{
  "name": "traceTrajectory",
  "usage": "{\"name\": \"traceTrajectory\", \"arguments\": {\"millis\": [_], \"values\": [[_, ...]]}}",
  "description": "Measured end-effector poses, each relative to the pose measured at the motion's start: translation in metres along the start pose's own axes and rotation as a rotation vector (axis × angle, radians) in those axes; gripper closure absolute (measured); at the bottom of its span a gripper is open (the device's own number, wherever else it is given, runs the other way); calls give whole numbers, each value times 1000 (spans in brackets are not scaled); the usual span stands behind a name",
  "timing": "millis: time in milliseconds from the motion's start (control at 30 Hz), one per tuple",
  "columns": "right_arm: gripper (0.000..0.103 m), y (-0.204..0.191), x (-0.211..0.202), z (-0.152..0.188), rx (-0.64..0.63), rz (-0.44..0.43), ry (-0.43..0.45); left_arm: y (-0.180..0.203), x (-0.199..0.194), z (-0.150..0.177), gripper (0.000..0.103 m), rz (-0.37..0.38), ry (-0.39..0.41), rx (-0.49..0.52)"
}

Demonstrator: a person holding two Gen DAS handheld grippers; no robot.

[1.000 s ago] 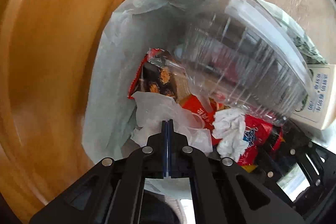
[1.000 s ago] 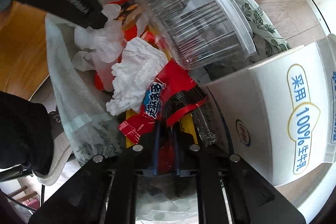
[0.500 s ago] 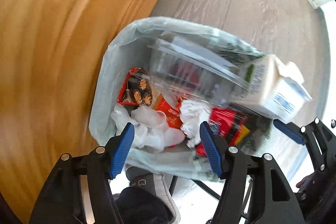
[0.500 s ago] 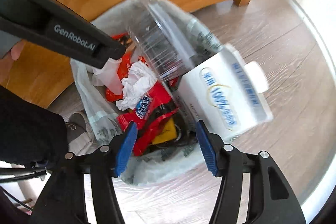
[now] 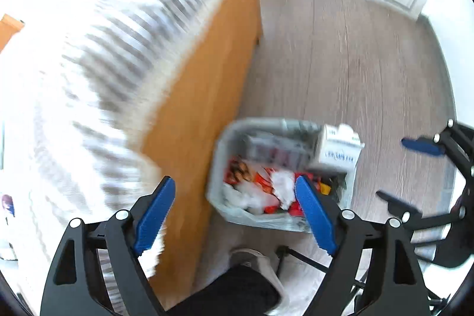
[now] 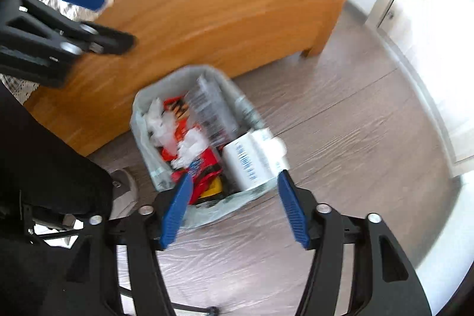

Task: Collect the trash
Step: 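Move both open tools back over the bed toward the remaining trash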

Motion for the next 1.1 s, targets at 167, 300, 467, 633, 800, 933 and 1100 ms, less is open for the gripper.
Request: {"name": "traceTrajectory", "arguments": {"millis": [167,300,467,633,800,933,1100], "values": [[34,-10,-69,-37,-18,38,124,-68,-80,12,19,94,128,-144],[26,-34,-116,-77,-76,84,230,-134,-139,42,17,42,248,-277],[26,-95,-156,-139,-169,54,371,-226,-185,102,8,-36,412,-520],[20,-178,-159,-200,-260,-34,478,-316,-170,173,8,-180,358,-715],[20,-273,-137,-247,-375,-125,496,-406,-129,256,8,-280,229,-906],[20,-336,-112,-280,-466,-171,496,-481,-101,304,8,-325,203,-938],[20,-386,-84,-327,-513,-256,464,-584,-57,321,8,-373,198,-975]]}}
Point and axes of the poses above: each gripper's, at about its wrist camera, not at the fingertips, and x roughly the way its jaws point, y to its right, z to its underside, the point moved 3 cm from there along x, roughly the way its jaws point, and after that the axes turned 9 degrees about -z, right-handed, at the moved point
